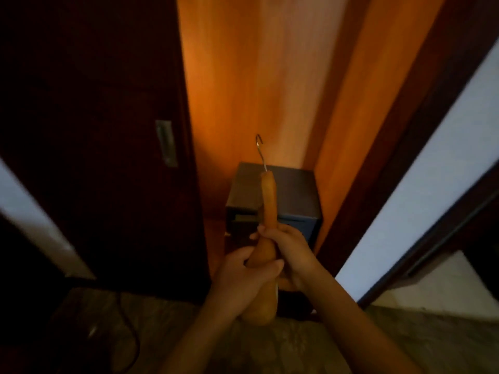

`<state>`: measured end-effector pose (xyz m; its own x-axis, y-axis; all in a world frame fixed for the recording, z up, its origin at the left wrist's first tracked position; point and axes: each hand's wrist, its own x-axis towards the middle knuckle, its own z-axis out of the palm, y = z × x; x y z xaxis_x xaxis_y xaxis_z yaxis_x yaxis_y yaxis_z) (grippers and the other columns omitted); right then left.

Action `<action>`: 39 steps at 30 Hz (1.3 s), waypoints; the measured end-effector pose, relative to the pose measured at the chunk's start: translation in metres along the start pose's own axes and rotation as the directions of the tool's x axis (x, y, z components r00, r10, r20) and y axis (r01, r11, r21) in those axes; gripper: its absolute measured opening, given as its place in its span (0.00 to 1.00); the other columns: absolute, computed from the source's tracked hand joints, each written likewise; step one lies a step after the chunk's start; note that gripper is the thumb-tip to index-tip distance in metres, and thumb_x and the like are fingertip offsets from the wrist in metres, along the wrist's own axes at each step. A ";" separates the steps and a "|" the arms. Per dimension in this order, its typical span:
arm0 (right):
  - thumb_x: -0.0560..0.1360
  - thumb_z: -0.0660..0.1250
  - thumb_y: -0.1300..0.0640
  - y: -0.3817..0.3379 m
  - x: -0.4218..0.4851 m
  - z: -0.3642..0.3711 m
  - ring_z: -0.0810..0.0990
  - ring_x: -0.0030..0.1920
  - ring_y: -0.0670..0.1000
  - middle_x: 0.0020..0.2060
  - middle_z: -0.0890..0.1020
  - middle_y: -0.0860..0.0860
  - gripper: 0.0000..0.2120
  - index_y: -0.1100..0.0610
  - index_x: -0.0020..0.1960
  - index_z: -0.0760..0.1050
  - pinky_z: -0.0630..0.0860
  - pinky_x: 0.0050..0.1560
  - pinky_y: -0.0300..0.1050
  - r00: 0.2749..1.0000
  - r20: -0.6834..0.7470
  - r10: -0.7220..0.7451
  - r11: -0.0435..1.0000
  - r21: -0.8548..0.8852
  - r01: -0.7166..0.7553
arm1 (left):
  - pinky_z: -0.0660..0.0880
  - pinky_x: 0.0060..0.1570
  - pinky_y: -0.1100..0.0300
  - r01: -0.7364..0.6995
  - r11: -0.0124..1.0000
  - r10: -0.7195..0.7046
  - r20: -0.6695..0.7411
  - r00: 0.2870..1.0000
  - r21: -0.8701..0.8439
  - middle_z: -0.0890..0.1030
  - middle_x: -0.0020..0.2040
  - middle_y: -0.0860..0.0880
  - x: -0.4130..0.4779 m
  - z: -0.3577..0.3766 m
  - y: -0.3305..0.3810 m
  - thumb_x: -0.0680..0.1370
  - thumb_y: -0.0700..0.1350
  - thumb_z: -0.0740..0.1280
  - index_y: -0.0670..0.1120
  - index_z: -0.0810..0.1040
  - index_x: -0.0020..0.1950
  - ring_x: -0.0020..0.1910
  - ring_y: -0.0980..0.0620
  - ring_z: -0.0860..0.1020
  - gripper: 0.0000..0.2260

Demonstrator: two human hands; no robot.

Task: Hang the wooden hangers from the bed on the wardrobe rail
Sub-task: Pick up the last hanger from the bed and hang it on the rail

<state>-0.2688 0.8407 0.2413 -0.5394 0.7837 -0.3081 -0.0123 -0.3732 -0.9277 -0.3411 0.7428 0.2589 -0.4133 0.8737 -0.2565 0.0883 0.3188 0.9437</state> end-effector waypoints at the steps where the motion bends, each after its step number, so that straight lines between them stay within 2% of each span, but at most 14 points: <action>1: 0.75 0.66 0.59 -0.012 0.005 -0.004 0.80 0.32 0.45 0.31 0.82 0.48 0.06 0.60 0.42 0.78 0.75 0.35 0.40 1.000 -0.020 -0.019 1.000 0.007 0.019 | 0.75 0.40 0.63 -0.019 1.000 0.018 0.021 1.000 0.007 0.81 0.41 0.55 0.008 0.001 0.013 0.71 0.48 0.70 0.55 0.78 0.43 0.41 0.58 0.79 0.03; 5: 0.74 0.66 0.58 -0.062 0.026 -0.025 0.80 0.33 0.46 0.32 0.84 0.49 0.05 0.59 0.43 0.78 0.76 0.37 0.41 0.990 -0.097 -0.101 0.993 0.049 0.106 | 0.76 0.44 0.56 -0.105 0.993 0.102 0.069 0.992 0.047 0.84 0.40 0.49 0.041 0.013 0.063 0.71 0.48 0.71 0.52 0.80 0.39 0.41 0.52 0.82 0.02; 8: 0.74 0.66 0.57 -0.101 0.041 -0.044 0.80 0.33 0.45 0.31 0.82 0.48 0.06 0.61 0.45 0.76 0.76 0.36 0.38 0.982 -0.099 -0.161 0.985 0.040 0.166 | 0.73 0.39 0.57 -0.169 0.986 0.167 0.070 0.983 0.016 0.84 0.41 0.44 0.067 0.028 0.096 0.70 0.48 0.71 0.45 0.82 0.42 0.41 0.49 0.82 0.07; 10: 0.74 0.65 0.58 -0.125 0.052 -0.060 0.79 0.35 0.47 0.33 0.81 0.50 0.06 0.61 0.44 0.77 0.76 0.39 0.40 0.973 -0.097 -0.210 0.976 0.046 0.215 | 0.72 0.36 0.60 -0.198 0.980 0.199 0.074 0.977 -0.021 0.84 0.41 0.43 0.084 0.041 0.118 0.70 0.48 0.72 0.44 0.82 0.44 0.40 0.49 0.81 0.09; 13: 0.73 0.65 0.60 -0.159 0.071 -0.086 0.80 0.37 0.48 0.35 0.81 0.51 0.05 0.61 0.44 0.79 0.77 0.42 0.42 0.960 -0.099 -0.262 0.959 0.081 0.270 | 0.72 0.35 0.63 -0.249 0.965 0.255 0.068 0.965 -0.079 0.83 0.38 0.48 0.110 0.068 0.149 0.67 0.48 0.74 0.46 0.81 0.42 0.36 0.54 0.81 0.08; 17: 0.73 0.65 0.57 -0.206 0.093 -0.120 0.80 0.38 0.48 0.34 0.82 0.50 0.06 0.59 0.44 0.79 0.76 0.43 0.43 0.946 -0.087 -0.312 0.948 0.039 0.316 | 0.73 0.40 0.63 -0.277 0.953 0.282 0.027 0.959 -0.120 0.82 0.45 0.53 0.139 0.100 0.193 0.66 0.50 0.74 0.50 0.77 0.50 0.43 0.57 0.79 0.15; 21: 0.74 0.64 0.54 -0.258 0.110 -0.145 0.82 0.41 0.50 0.39 0.83 0.51 0.09 0.58 0.44 0.80 0.76 0.41 0.43 0.925 -0.048 -0.378 0.926 -0.019 0.377 | 0.75 0.49 0.56 -0.347 0.936 0.347 -0.008 0.938 -0.062 0.81 0.52 0.52 0.162 0.118 0.241 0.68 0.52 0.72 0.50 0.75 0.59 0.50 0.53 0.79 0.21; 23: 0.73 0.65 0.54 -0.282 0.117 -0.152 0.82 0.40 0.49 0.37 0.83 0.51 0.08 0.57 0.42 0.80 0.76 0.40 0.42 0.912 -0.039 -0.408 0.913 0.003 0.409 | 0.76 0.53 0.53 -0.388 0.921 0.387 -0.031 0.922 -0.031 0.81 0.53 0.51 0.170 0.123 0.264 0.67 0.53 0.72 0.51 0.75 0.60 0.52 0.52 0.79 0.23; 26: 0.73 0.66 0.55 -0.321 0.129 -0.154 0.82 0.34 0.47 0.33 0.82 0.49 0.07 0.57 0.40 0.79 0.77 0.36 0.41 0.889 -0.014 -0.458 0.889 0.012 0.458 | 0.75 0.50 0.54 -0.443 0.897 0.442 -0.048 0.896 -0.004 0.82 0.49 0.50 0.183 0.122 0.299 0.68 0.52 0.72 0.49 0.76 0.53 0.49 0.51 0.80 0.16; 29: 0.73 0.66 0.55 -0.362 0.144 -0.152 0.82 0.33 0.46 0.32 0.82 0.48 0.06 0.57 0.44 0.77 0.76 0.36 0.40 0.863 -0.010 -0.505 0.863 0.029 0.505 | 0.73 0.43 0.58 -0.523 0.852 0.524 -0.048 0.850 0.035 0.81 0.42 0.51 0.194 0.114 0.339 0.69 0.50 0.72 0.51 0.75 0.43 0.43 0.52 0.80 0.08; 33: 0.74 0.64 0.55 -0.415 0.159 -0.139 0.81 0.32 0.47 0.34 0.81 0.51 0.07 0.58 0.45 0.76 0.76 0.33 0.39 0.815 0.025 -0.579 0.815 0.056 0.577 | 0.74 0.44 0.56 -0.595 0.801 0.598 -0.048 0.800 0.056 0.80 0.38 0.49 0.206 0.096 0.388 0.69 0.49 0.72 0.50 0.75 0.36 0.41 0.48 0.80 0.07; 35: 0.73 0.64 0.55 -0.440 0.169 -0.131 0.78 0.34 0.50 0.34 0.80 0.52 0.07 0.59 0.43 0.76 0.73 0.36 0.42 0.780 0.033 -0.625 0.779 0.078 0.622 | 0.75 0.46 0.55 -0.625 0.780 0.626 -0.049 0.779 0.029 0.83 0.44 0.45 0.214 0.087 0.410 0.69 0.48 0.72 0.47 0.79 0.41 0.45 0.47 0.81 0.06; 36: 0.72 0.65 0.54 -0.452 0.173 -0.126 0.77 0.36 0.52 0.35 0.81 0.52 0.08 0.59 0.44 0.76 0.70 0.38 0.44 0.767 0.038 -0.640 0.767 0.090 0.635 | 0.76 0.47 0.55 -0.634 0.773 0.634 -0.049 0.772 0.018 0.83 0.47 0.43 0.218 0.083 0.420 0.69 0.48 0.72 0.44 0.80 0.46 0.47 0.46 0.81 0.10; 39: 0.72 0.66 0.54 -0.484 0.185 -0.113 0.77 0.42 0.54 0.40 0.81 0.55 0.15 0.61 0.55 0.76 0.72 0.44 0.47 0.748 0.054 -0.662 0.749 0.107 0.654 | 0.76 0.54 0.53 -0.661 0.750 0.660 -0.058 0.749 0.010 0.82 0.53 0.40 0.232 0.071 0.447 0.70 0.46 0.72 0.39 0.79 0.56 0.52 0.43 0.81 0.18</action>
<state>-0.2672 1.2227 0.6098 -0.4407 0.8062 0.3947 -0.4524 0.1803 -0.8734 -0.3334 1.1143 0.6065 -0.3039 0.8433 0.4432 0.3485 -0.3346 0.8756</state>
